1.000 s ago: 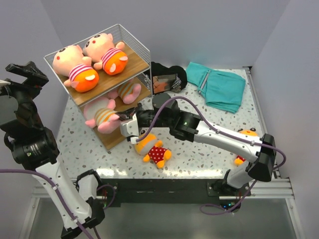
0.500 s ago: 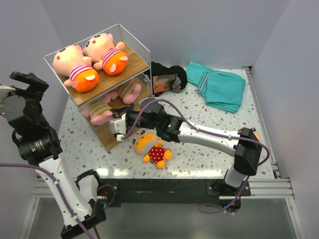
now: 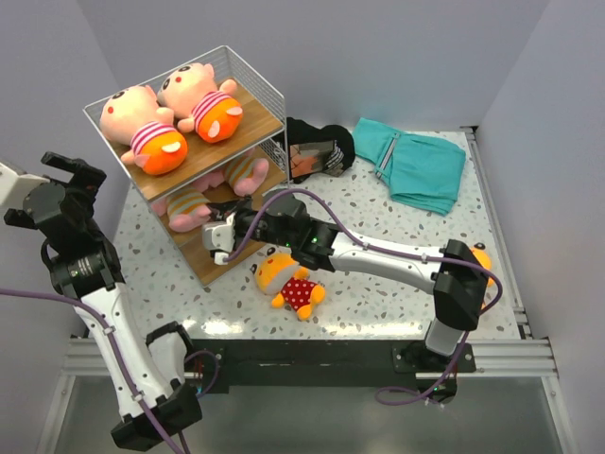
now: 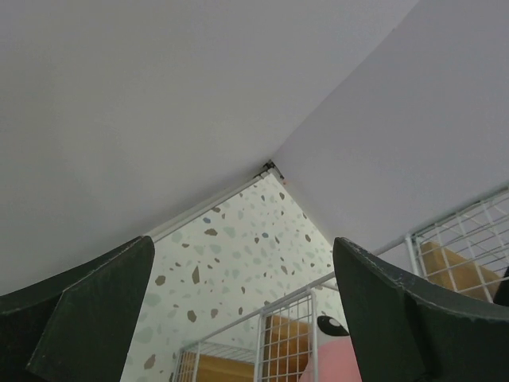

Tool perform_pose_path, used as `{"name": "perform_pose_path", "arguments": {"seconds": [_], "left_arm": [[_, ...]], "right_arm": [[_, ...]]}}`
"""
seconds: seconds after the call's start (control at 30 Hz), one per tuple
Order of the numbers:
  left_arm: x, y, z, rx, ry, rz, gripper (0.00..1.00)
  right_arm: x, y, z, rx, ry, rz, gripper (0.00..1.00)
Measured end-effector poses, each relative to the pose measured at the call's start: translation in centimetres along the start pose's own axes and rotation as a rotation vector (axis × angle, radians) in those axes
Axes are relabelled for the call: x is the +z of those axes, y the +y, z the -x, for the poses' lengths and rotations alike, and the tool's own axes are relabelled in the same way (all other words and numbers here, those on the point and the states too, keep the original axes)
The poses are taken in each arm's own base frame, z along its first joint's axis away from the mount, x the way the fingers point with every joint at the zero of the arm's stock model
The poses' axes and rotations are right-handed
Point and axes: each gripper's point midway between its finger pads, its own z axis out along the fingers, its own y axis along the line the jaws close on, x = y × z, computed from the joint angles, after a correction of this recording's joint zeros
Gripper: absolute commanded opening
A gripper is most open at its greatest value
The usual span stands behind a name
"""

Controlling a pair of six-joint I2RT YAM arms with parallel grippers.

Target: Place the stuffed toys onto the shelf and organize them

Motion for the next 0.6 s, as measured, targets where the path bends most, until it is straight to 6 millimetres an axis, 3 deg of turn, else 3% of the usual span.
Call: {"name": "perform_pose_path", "arguments": {"seconds": [0.4,0.53,0.6], "left_arm": [[0.7,2.9,-5.5,-0.039,0.103,0.063,1.0],[0.7,4.3,-7.6,-0.052,0.134,0.097,1.0],[0.7,4.8,-8.6,-0.053,0.153,0.111,1.0]], "right_arm": [[1.1,0.0,-1.1,0.021,0.025,-0.037,0.2],[1.1,-0.5,-0.9,0.026,0.02,-0.059,0.27],[1.1,-0.6,-0.8,0.032,0.017,-0.066,0.36]]}}
